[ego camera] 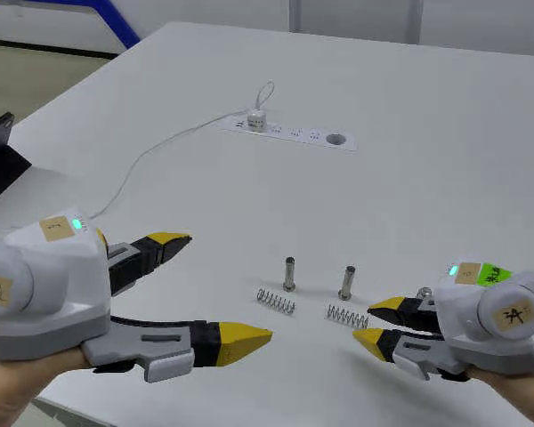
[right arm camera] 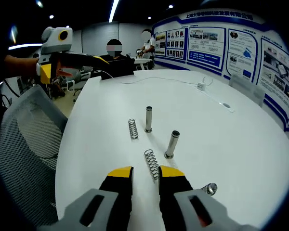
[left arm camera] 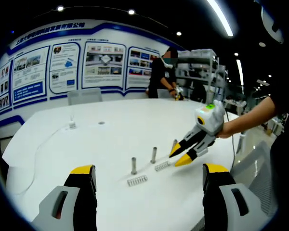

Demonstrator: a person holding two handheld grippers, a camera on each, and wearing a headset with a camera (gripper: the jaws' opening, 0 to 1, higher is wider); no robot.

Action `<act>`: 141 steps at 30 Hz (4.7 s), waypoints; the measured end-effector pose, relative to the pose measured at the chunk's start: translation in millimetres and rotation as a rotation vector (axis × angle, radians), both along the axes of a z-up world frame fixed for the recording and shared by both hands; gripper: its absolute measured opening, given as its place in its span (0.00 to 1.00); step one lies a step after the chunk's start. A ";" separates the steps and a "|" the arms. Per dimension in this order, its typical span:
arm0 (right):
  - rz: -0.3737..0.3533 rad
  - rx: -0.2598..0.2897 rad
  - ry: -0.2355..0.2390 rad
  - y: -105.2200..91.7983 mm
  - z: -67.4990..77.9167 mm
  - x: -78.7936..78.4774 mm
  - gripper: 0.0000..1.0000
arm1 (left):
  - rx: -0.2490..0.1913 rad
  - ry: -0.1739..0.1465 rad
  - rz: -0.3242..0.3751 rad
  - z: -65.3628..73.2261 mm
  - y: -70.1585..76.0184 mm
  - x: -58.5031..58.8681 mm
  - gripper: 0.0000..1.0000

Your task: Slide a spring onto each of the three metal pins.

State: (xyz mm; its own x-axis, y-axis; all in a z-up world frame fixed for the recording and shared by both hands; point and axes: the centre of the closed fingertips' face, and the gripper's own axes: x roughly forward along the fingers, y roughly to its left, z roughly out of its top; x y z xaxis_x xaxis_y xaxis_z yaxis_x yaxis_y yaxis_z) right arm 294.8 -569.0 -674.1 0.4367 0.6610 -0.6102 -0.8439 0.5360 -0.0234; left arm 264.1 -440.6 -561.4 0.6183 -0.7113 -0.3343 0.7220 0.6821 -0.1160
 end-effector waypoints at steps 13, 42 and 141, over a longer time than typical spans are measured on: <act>-0.039 -0.089 0.028 -1.0 -27.4 14.3 0.21 | -0.003 0.017 -0.015 -6.1 -3.4 -3.5 0.91; 0.085 -0.035 0.028 -2.2 20.1 -14.1 0.11 | 0.011 0.028 -0.110 -2.9 -34.9 -18.2 0.77; 0.483 0.170 -0.084 26.6 147.5 -75.7 0.11 | 0.110 -0.176 -0.505 7.2 -117.0 -38.8 0.10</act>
